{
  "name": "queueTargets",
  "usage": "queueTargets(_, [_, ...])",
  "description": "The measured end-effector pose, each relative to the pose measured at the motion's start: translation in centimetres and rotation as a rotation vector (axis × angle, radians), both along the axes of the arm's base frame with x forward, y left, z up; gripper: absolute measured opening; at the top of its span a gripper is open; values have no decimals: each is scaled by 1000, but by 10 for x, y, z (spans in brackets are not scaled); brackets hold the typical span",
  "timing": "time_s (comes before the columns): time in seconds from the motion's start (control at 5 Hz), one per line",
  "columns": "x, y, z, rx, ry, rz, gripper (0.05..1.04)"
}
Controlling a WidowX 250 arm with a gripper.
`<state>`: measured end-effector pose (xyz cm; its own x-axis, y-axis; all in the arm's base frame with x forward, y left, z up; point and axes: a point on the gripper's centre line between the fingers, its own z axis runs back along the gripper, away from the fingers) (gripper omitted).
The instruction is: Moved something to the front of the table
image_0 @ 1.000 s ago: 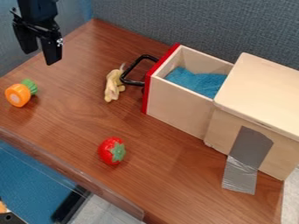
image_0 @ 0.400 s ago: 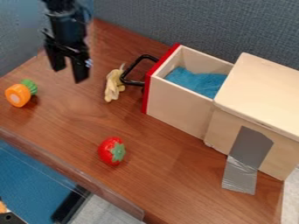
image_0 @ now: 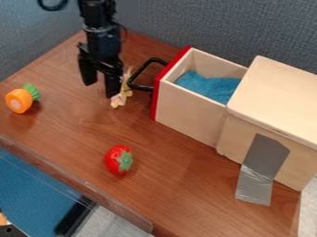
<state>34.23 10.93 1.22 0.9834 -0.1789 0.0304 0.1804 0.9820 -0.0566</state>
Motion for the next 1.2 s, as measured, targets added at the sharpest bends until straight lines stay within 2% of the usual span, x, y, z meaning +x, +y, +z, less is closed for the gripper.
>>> queueTargets(0.4, [7,-21,-12,-7,10,-4,1000])
queueTargets(0.6, [10,-17,-22,17,4,18,1000])
queueTargets(0.8, [21,-9,-27,48,-23,56,947])
queueTargets(1.0, [30,2,-28,82,-37,75,659])
queueTargets(1.2, [25,8,-29,86,-28,87,360])
